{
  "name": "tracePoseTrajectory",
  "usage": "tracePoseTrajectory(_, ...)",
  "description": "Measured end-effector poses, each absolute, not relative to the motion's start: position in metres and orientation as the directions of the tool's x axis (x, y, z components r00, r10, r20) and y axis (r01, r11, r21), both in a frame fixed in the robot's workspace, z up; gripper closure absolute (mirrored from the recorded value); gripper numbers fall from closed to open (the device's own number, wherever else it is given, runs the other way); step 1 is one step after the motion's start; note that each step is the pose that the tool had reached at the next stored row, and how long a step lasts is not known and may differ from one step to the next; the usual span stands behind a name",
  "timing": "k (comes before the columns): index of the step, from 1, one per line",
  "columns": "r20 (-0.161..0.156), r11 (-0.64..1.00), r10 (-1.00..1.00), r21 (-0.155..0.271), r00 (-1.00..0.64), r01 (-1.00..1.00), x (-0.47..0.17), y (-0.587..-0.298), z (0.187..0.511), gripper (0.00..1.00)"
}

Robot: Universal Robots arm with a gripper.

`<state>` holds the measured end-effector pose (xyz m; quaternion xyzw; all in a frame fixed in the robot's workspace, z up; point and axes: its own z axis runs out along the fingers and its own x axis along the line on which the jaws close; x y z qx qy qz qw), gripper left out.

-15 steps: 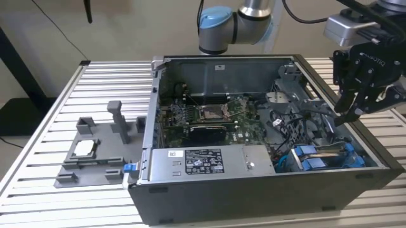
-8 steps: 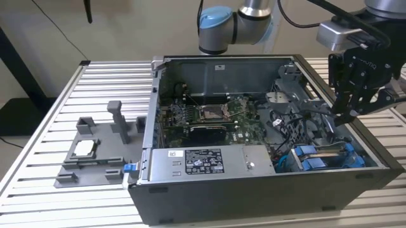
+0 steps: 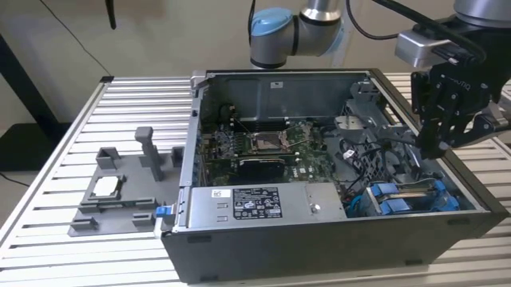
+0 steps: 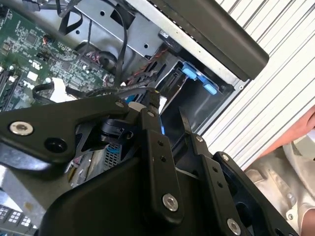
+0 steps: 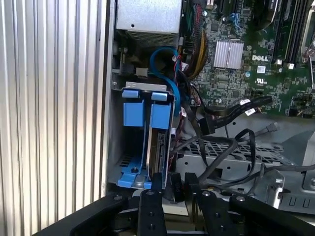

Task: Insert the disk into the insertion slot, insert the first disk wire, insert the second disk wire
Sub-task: 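Insert the first disk wire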

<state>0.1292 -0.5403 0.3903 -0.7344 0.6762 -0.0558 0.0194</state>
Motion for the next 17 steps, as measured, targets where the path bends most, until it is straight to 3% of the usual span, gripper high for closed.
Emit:
tracePoseTrajectory(7,0.058,-0.085,-0.995,-0.121,0.078,-0.989,0.1259,-0.5403,0.3870,0.67)
tracePoseTrajectory(9,0.058,-0.085,-0.995,-0.121,0.079,-0.989,0.1259,-0.5403,0.3870,0.69)
tracePoseTrajectory(11,0.058,-0.085,-0.995,-0.121,0.078,-0.989,0.1258,-0.5403,0.3869,0.81)
tracePoseTrajectory(17,0.058,-0.085,-0.995,-0.112,0.078,-0.990,0.1278,-0.5415,0.3866,0.81)
